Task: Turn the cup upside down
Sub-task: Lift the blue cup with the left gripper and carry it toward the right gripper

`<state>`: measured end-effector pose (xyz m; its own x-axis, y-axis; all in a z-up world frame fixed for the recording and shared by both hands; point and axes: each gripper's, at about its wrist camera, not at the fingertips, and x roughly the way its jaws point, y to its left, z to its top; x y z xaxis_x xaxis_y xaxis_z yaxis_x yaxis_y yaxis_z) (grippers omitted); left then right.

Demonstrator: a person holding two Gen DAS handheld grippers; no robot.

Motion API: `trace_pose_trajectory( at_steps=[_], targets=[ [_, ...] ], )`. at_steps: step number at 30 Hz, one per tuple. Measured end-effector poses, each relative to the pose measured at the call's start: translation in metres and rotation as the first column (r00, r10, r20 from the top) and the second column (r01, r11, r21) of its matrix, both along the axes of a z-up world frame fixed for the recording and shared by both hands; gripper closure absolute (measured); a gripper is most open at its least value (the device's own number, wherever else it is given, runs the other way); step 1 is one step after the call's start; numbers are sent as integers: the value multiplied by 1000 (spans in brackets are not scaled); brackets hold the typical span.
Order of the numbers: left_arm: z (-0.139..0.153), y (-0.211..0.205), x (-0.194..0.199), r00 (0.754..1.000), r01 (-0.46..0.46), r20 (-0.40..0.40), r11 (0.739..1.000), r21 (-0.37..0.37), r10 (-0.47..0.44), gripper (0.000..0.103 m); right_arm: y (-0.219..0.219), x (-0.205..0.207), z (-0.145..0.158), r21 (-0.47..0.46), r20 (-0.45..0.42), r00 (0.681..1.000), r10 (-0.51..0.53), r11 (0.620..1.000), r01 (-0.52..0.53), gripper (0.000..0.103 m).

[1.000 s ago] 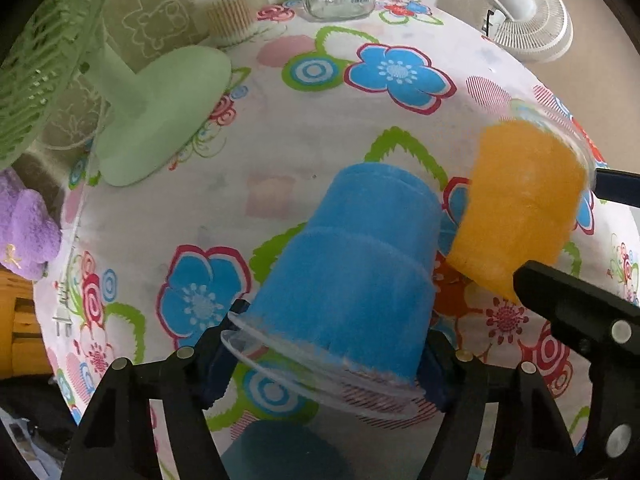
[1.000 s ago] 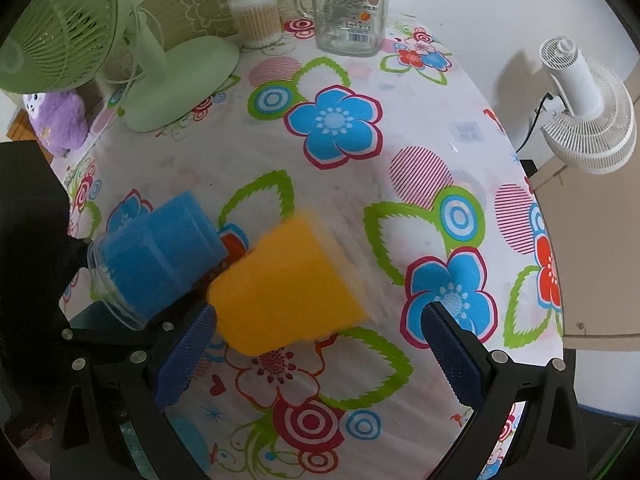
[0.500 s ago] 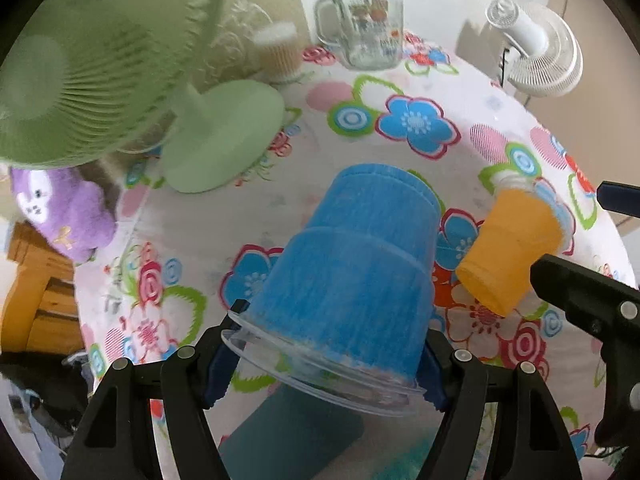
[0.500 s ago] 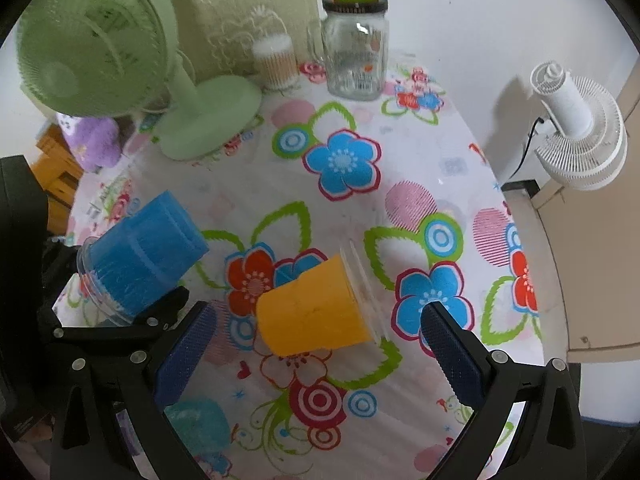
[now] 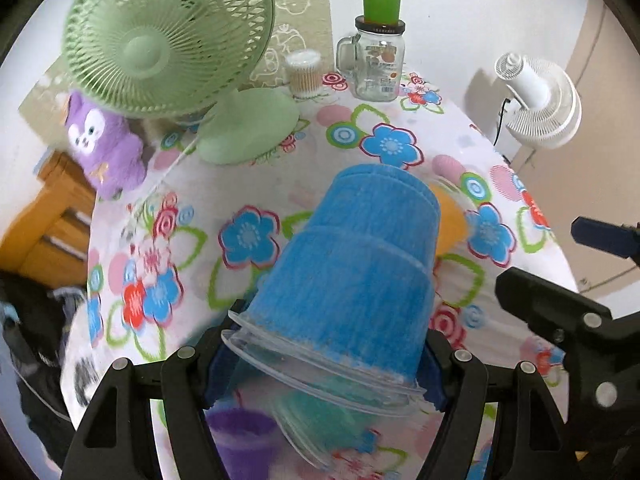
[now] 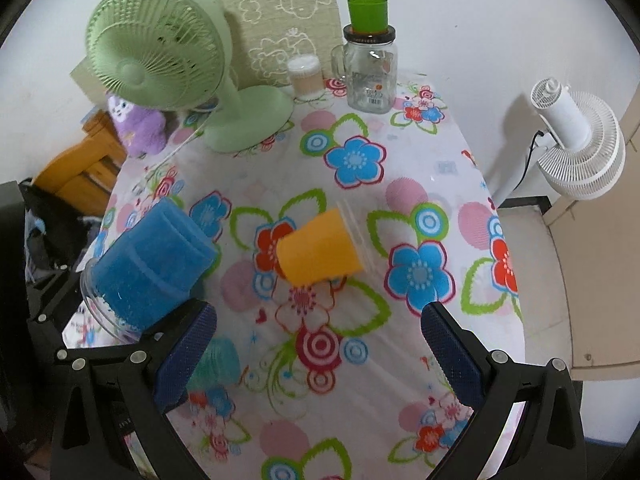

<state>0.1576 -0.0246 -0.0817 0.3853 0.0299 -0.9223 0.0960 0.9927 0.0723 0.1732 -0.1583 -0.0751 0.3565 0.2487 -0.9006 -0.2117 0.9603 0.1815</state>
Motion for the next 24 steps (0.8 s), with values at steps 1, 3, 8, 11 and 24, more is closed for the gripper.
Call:
trace_pose_trajectory(
  at_steps=[1,3,8,11,24],
  targets=[
    [0,-2,-6,1000,-15,0,1000,-4,15,27,-2,-5,0,-2,-2,1000,9,1000,-9,0],
    [-1,-6,-18,999,-45,-2,999,-18,45,27,-5,-12,0,-4,-7,1000,20,1000,-20,0],
    [-8,-12,-45,989,-148,4,988,-33,149,27,-12,-27,-6,-7,-27,999,46,999,-47,0],
    [-14,-15,-56,981,-192,2,980,-51,192,27,-14,-35,-10,-17,-37,998,60,998,-61,0],
    [-53,-38,-83,967,-255,-55,957,-135,250,27,-24,-49,-45,-70,-100,991,83,993,-91,0]
  ],
)
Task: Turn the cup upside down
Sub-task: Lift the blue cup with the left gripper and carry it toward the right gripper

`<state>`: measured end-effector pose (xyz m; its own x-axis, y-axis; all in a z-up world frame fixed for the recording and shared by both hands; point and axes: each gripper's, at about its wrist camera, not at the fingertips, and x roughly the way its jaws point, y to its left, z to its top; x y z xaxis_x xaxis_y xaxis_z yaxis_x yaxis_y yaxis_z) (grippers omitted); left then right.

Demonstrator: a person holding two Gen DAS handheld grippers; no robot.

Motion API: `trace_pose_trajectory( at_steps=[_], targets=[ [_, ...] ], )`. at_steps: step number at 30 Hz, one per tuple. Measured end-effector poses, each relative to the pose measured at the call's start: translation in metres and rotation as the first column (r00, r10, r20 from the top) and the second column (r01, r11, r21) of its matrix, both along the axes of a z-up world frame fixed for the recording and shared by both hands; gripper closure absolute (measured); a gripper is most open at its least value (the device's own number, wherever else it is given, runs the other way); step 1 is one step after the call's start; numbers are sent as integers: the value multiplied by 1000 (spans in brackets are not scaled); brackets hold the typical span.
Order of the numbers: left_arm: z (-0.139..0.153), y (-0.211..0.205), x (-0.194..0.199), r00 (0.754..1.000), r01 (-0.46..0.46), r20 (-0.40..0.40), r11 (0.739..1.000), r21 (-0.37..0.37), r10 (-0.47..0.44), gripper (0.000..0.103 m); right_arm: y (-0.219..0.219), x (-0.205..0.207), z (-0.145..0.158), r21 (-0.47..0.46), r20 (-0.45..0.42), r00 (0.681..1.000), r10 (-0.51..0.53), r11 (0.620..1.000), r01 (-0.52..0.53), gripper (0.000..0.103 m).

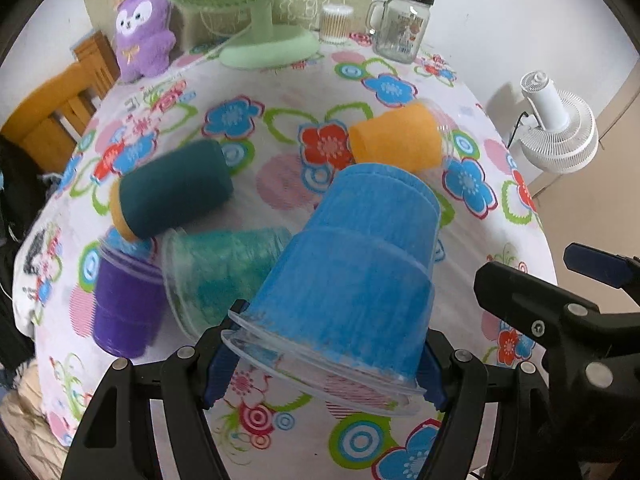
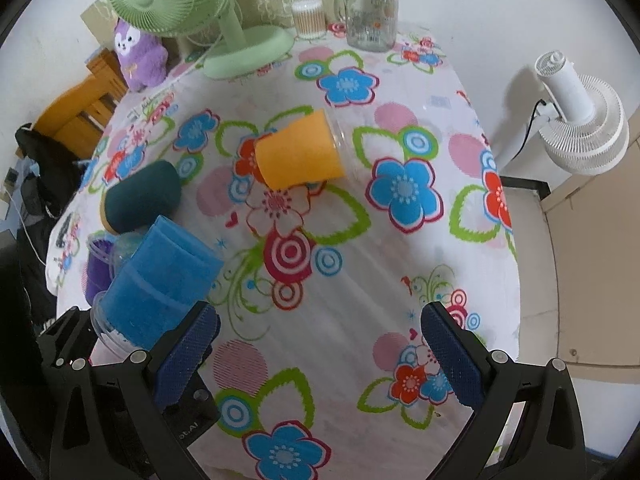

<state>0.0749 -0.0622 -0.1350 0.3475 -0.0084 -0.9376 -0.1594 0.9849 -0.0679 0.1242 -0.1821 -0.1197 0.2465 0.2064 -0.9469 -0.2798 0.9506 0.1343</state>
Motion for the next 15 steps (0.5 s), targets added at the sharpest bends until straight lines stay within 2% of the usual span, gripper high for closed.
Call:
trace_pose_trajectory(
  at_steps=[8,15],
  targets=[
    [-32,-9,-3,998,12,-53,999,-30,-14,27,2,-2,-24,-20,-33,999,5,1000,-5,0],
    [-46,-17,-4,997,7,-80,998,-56,-12,26,-4,-1,-40,-41,-57,998,0,999,-2,0]
  ],
)
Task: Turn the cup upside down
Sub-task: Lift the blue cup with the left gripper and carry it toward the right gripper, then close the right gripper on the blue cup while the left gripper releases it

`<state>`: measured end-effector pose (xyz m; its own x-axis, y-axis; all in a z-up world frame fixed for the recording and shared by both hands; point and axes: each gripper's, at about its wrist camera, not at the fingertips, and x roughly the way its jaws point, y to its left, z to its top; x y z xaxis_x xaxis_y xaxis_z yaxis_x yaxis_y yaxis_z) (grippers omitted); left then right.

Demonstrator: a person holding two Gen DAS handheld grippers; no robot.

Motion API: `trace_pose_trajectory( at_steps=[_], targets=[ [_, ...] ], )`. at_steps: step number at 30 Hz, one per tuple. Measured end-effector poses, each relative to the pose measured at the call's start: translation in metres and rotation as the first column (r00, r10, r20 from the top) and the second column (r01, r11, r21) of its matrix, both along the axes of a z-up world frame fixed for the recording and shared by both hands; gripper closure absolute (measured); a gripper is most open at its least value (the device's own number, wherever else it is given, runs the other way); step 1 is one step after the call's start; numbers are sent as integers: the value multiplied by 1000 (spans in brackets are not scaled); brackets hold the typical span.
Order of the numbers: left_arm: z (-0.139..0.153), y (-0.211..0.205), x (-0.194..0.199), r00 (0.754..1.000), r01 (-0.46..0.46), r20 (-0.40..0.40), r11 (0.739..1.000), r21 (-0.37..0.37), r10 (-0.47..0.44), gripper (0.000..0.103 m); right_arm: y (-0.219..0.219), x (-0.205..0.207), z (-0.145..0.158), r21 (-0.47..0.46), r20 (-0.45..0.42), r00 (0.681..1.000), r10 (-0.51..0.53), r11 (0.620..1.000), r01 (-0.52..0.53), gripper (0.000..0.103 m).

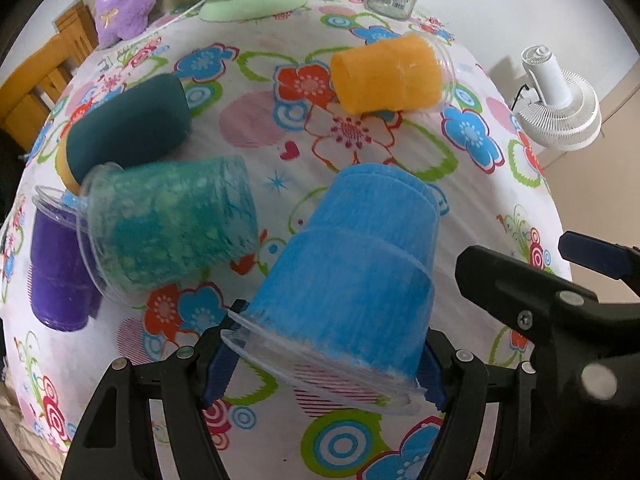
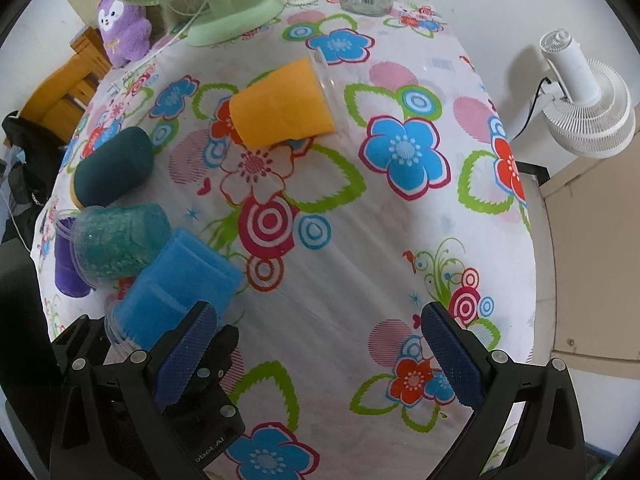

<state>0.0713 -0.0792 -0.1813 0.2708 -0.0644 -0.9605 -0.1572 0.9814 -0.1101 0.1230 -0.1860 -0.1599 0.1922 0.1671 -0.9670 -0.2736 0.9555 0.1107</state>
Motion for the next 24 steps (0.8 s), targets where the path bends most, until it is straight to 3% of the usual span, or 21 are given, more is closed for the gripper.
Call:
trace_pose_trajectory(
  at_steps=[7,15,20,24],
  targets=[
    [-4,-2,-4,999,2,-37,996,-87,-5,18,-3,1,-3,9,-12,1000,-4,1000,4,0],
    [32,16,-10,999,21,-46,1000,-16,-22,15,0,0,18,73,-23,999,-40,996,41,0],
    [51,33,-5,996,74,-49,995,64,-71,14,9,-3,28,126,-53,994,-95,987,101,0],
    [59,45,1,992,117,-49,990,84,-113,14,18,-3,30,146,-69,984,-164,974,172,0]
  ],
)
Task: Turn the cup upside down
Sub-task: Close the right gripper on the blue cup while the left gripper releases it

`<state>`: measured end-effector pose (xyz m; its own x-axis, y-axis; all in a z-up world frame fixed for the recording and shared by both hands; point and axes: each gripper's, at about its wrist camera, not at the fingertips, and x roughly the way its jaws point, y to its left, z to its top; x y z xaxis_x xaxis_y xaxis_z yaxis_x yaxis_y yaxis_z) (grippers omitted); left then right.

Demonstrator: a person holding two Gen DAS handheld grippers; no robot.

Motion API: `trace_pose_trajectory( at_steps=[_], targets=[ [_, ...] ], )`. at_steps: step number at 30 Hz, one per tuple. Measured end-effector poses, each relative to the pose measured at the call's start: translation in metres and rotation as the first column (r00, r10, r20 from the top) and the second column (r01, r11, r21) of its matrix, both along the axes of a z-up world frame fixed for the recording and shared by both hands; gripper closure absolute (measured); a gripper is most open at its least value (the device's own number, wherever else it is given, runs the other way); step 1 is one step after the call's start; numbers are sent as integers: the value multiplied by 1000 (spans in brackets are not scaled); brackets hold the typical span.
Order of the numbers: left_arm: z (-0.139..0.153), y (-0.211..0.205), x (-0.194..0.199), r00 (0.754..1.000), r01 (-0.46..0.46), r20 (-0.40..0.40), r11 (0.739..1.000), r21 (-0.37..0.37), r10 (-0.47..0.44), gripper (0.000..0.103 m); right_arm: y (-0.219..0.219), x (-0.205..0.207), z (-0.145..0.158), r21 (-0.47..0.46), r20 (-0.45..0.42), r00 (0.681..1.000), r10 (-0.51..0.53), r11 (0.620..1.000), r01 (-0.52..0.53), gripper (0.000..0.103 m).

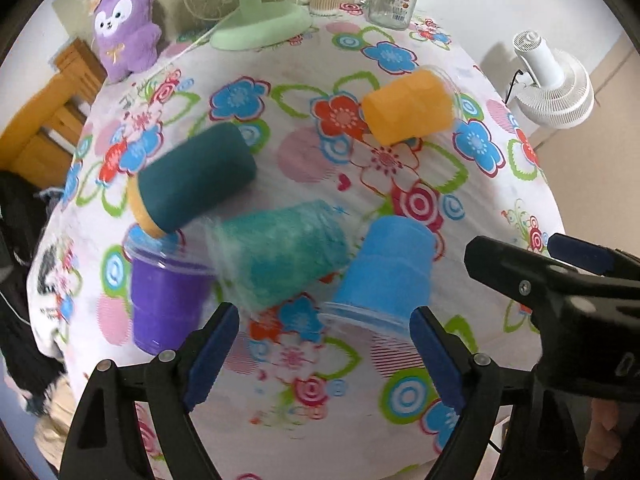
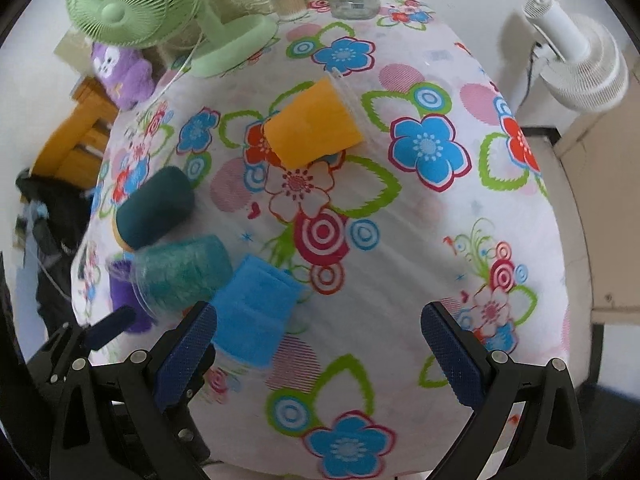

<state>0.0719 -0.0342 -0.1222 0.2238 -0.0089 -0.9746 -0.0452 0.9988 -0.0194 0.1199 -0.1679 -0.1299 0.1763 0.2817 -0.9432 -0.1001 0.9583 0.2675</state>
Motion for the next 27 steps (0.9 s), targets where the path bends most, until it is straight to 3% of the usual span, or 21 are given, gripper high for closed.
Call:
trace_pose_trajectory(
  at_steps=[5,18,21,27],
  targets=[
    [11,18,7,999,50,13,999,19,-50,14,11,3,-9,76,-78,989,-123,989,129,4],
    [-8,47,39,985,172,-21,985,21,-172,14,28,10,-60,18,-240,917,-320,942,334,23],
    [-14,48,44,981,191,-32,981,12,-191,14,29,13,-71,-8,-267,902,-339,937,350,30],
    [-23,52,52,977,207,-42,978,-2,-207,14,35,15,-80,-65,-266,908,-324,946,318,44]
  ],
)
